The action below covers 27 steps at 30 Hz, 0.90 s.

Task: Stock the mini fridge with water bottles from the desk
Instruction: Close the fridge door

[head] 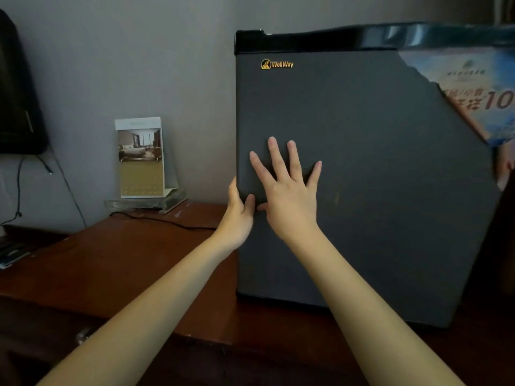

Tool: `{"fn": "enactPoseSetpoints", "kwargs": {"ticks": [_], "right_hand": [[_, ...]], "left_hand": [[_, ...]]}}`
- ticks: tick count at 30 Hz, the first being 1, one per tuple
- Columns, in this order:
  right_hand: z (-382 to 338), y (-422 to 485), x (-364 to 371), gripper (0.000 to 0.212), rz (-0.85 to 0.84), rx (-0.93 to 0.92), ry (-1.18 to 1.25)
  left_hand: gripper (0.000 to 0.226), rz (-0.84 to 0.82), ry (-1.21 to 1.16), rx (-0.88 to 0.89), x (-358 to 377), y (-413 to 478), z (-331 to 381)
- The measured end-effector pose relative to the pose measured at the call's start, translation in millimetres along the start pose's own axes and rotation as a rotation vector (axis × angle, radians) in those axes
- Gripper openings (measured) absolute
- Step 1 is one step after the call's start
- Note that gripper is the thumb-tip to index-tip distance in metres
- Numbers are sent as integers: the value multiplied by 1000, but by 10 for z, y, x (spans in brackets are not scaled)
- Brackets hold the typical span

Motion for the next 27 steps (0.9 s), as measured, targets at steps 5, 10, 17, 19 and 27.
{"fn": "enactPoseSetpoints", "kwargs": {"ticks": [5,10,17,19,27], "right_hand": [[44,81,65,85,38,31,13],[35,86,91,81,36,37,36],[16,68,82,82,-5,56,10],[14,59,86,83,-21,62,-16],[8,56,114,103,-26,97,-89]], "left_hand": [[55,-4,8,9,55,115,-124],[52,45,-17,43,67,127,-140],[39,65,16,-124,38,64,-203],[36,72,41,-196,10,31,-211],[37,-21,148,-574,-213,-311,-566]]}}
Point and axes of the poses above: each hand's wrist, its own y-axis towards the middle knuckle, its own x-axis out of the palm, z = x × y, the point moved 10 cm from there along y, towards the middle knuckle, and after that the axes turned 9 degrees about z, right-handed, at the moved point
